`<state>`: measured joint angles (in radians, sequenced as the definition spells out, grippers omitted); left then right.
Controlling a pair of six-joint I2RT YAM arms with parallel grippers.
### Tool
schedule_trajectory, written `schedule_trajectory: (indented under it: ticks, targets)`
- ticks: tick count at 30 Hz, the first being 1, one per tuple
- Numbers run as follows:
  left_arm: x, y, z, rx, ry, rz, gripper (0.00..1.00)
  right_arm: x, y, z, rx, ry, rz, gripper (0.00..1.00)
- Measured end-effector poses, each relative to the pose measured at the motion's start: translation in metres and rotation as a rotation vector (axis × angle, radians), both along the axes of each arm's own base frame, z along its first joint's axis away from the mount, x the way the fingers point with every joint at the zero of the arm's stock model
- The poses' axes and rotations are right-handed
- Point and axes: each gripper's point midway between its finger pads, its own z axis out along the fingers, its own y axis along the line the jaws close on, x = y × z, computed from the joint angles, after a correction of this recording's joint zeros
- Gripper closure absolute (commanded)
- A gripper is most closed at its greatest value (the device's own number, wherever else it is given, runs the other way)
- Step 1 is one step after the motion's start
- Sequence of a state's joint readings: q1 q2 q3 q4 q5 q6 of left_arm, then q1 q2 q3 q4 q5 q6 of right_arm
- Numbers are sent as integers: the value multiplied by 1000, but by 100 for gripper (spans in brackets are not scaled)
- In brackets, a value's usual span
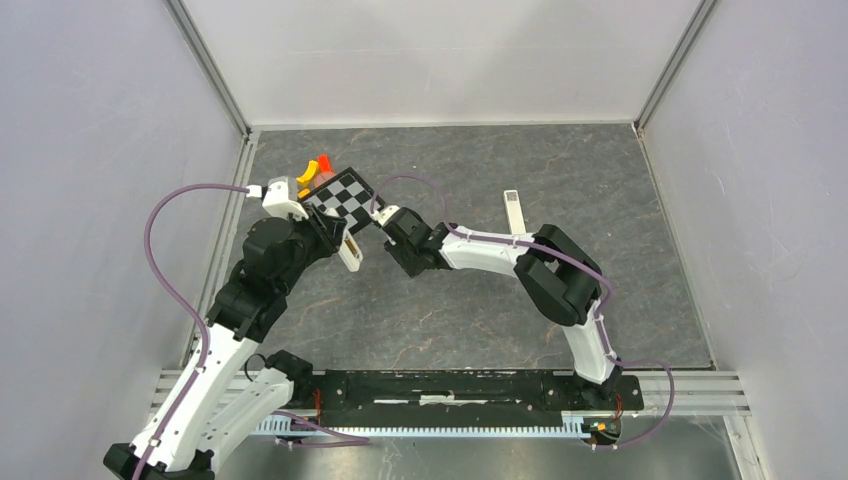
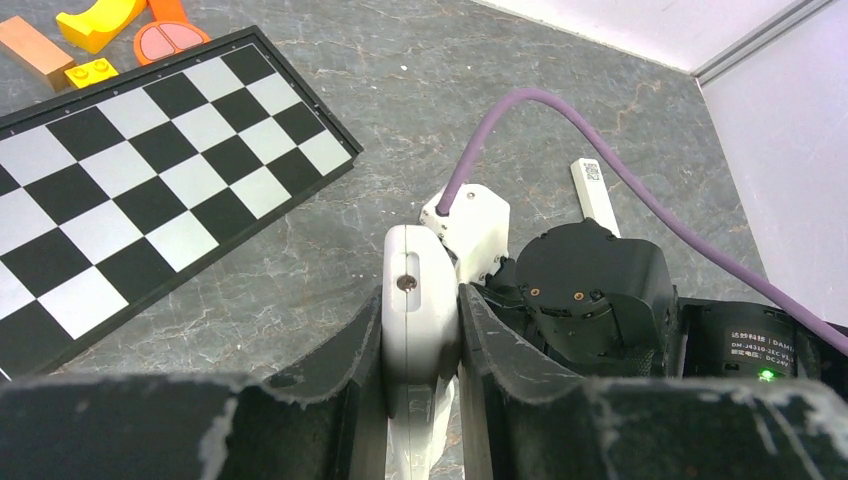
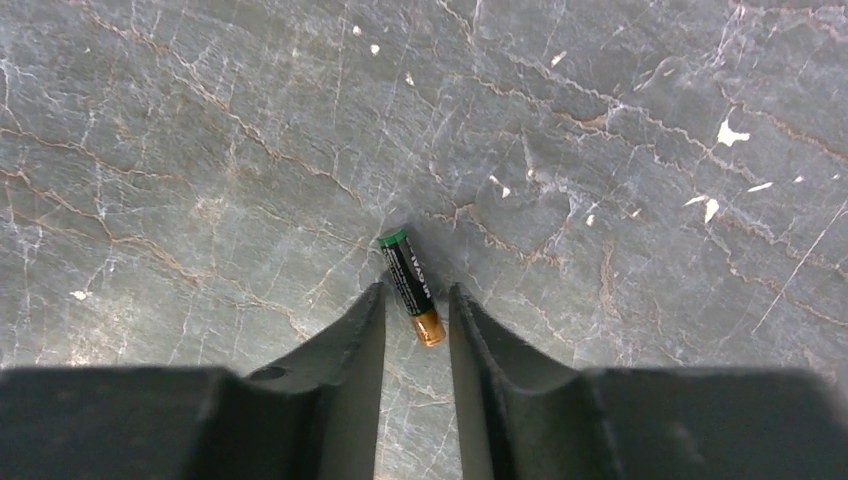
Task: Load the batteries into the remote control
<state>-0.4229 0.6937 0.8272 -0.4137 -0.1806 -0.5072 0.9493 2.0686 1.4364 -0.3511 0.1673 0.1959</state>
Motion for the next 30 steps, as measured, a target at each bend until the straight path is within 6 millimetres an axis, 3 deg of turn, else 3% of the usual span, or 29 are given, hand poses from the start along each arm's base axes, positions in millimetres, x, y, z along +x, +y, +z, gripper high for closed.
schedule_trajectory:
  ticks: [3,9,15,25,30]
  targets:
    - [0,0,0,0,0,0,98,1,2,0,3,4,-7,86]
    - [1,-3,-2,-2,5,-11,98,6,-3,0,-3,-16,-59,91]
    - [9,-24,-18,-20,45,-98,98,3,-40,10,-7,-44,-156,92]
    - [20,-102,-72,-274,173,-372,98,-13,-105,91,256,-167,-304,94]
    - [30,-134,-80,-401,204,-466,98,-32,-115,132,425,-210,-283,94]
